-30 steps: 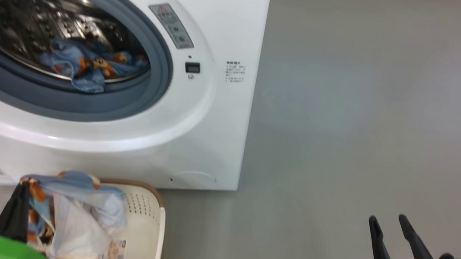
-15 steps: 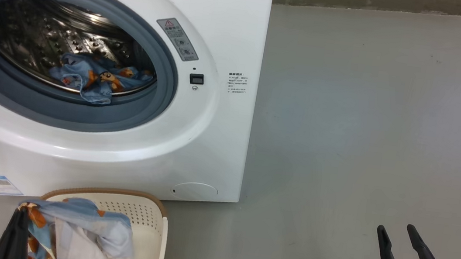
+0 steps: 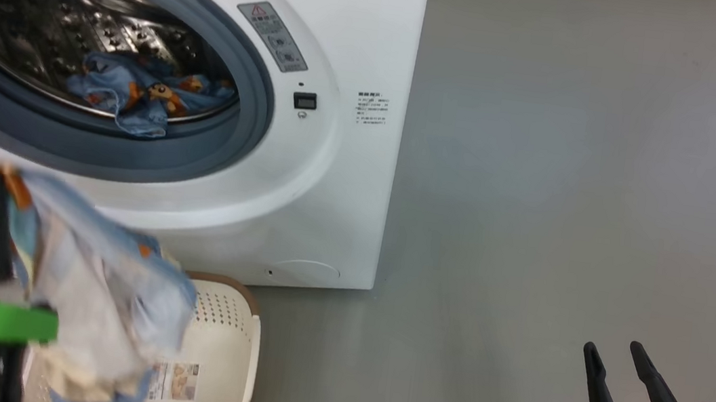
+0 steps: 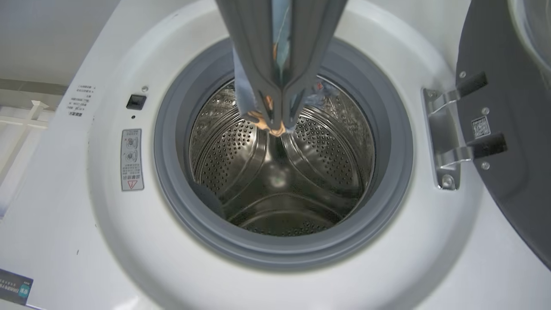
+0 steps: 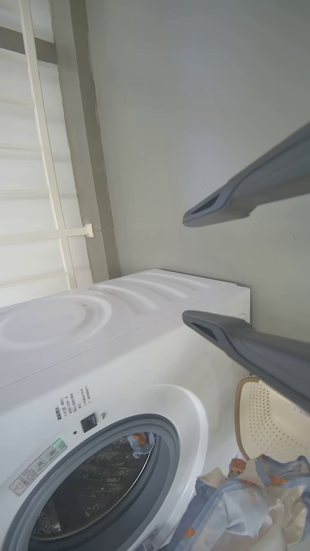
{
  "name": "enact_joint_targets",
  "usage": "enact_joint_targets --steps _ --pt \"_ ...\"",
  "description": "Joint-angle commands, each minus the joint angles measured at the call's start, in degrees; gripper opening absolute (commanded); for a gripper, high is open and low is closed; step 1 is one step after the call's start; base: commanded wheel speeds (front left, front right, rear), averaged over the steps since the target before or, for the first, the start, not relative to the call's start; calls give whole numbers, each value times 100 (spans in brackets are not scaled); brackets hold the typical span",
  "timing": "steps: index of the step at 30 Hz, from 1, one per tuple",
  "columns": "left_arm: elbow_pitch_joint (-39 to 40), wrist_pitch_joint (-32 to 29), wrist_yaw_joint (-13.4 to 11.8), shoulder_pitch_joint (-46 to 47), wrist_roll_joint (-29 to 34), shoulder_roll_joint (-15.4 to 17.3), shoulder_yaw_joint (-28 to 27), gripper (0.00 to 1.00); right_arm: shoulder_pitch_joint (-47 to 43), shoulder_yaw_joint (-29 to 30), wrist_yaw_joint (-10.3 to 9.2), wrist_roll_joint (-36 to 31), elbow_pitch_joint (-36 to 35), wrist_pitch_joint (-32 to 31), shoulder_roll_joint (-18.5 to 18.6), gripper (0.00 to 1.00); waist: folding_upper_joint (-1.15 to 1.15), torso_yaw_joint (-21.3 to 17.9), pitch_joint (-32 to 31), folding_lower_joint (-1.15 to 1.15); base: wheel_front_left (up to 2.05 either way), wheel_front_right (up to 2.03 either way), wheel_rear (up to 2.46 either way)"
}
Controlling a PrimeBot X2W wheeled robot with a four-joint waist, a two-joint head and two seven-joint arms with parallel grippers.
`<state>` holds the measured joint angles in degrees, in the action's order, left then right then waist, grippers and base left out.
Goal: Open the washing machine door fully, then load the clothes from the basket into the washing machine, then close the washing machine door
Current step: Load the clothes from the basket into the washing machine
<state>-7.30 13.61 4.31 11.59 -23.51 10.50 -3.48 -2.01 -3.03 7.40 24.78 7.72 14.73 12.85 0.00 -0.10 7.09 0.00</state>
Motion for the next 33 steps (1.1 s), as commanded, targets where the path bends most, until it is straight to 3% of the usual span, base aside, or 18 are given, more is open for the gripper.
enact_joint_targets --steps 1,15,33 --pt "84 -8 30 376 -39 197 -216 0 206 -124 9 -55 -154 27 87 100 0 -28 124 0 0 0 0" --pt "-1390 127 -2 3276 147 644 -404 0 684 -292 9 -76 -139 27 -34 100 0 -394 739 0 0 0 0" --pt "-3639 138 225 4142 837 563 -779 0 1009 -499 9 -103 -177 27 -154 100 0 -839 1329 0 0 0 0"
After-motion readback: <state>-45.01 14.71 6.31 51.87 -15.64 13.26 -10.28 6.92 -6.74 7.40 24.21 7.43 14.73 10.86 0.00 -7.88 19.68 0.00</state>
